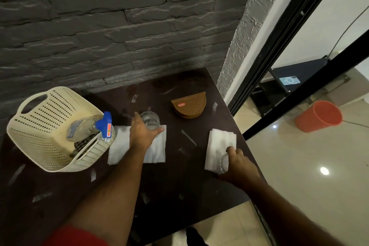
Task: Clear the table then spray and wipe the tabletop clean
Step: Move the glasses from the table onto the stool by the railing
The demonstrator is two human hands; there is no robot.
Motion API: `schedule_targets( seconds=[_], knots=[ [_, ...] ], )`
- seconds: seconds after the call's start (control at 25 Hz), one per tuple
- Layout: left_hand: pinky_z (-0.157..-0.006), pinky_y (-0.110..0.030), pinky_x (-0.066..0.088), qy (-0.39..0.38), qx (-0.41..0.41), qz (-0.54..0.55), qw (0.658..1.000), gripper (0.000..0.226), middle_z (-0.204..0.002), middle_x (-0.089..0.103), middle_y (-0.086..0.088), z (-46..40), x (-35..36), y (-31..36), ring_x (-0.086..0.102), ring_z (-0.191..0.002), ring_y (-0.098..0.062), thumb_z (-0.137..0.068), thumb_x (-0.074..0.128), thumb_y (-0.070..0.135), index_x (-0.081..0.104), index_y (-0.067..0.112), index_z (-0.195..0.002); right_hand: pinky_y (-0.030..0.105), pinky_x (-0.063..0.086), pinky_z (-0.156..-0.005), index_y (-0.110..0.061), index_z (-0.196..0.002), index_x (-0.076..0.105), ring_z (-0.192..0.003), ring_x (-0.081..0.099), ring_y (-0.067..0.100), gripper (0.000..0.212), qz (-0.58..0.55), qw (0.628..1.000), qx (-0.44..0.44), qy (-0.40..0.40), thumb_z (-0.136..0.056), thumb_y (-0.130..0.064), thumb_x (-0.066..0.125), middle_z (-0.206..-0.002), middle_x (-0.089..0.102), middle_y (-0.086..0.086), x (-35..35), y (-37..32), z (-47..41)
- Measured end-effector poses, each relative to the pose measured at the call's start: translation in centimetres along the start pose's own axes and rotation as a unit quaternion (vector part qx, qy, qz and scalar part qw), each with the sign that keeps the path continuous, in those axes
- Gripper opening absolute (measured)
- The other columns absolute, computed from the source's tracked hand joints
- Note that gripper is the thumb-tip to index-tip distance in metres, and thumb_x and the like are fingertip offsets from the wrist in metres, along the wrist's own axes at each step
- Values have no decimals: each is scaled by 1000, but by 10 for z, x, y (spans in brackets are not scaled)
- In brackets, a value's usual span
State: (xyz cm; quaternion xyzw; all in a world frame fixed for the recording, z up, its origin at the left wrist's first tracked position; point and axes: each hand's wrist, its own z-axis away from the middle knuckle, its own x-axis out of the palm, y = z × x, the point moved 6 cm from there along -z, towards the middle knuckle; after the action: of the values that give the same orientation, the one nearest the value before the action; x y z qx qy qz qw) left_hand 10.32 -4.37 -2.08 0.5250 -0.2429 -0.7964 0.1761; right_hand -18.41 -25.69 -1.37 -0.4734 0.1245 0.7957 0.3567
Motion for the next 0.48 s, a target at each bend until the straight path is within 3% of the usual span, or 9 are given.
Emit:
schedule_targets(
  seconds=[0.16,0.32,0.48],
  knots=[
    [-103,-39,41,21,6,16,1000,114,-149,34,-11,-1,0,-4,42,-131,-28,-60,87,41,21,12,-149,33,57,-79,-28,-135,30,-112,54,23,97,-60,998,14,24,-58,-53,83,-137,45,5,-7,1,-2],
    [-100,-38,44,50,14,39,998,104,-143,41,-11,1,-3,-3,48,-126,-28,-62,88,37,30,10,-145,26,51,-68,-29,-131,33,-108,52,20,88,-99,991,-14,84,-57,-44,79,-133,46,3,-28,-1,-11],
    [-100,-41,47,55,10,31,998,101,-142,43,-11,3,-3,-4,50,-124,-27,-62,87,38,33,11,-143,31,52,-81,-26,-135,36,-115,49,22,87,-109,989,-7,98,-61,-48,77,-136,46,2,-30,-2,-17]
  ],
)
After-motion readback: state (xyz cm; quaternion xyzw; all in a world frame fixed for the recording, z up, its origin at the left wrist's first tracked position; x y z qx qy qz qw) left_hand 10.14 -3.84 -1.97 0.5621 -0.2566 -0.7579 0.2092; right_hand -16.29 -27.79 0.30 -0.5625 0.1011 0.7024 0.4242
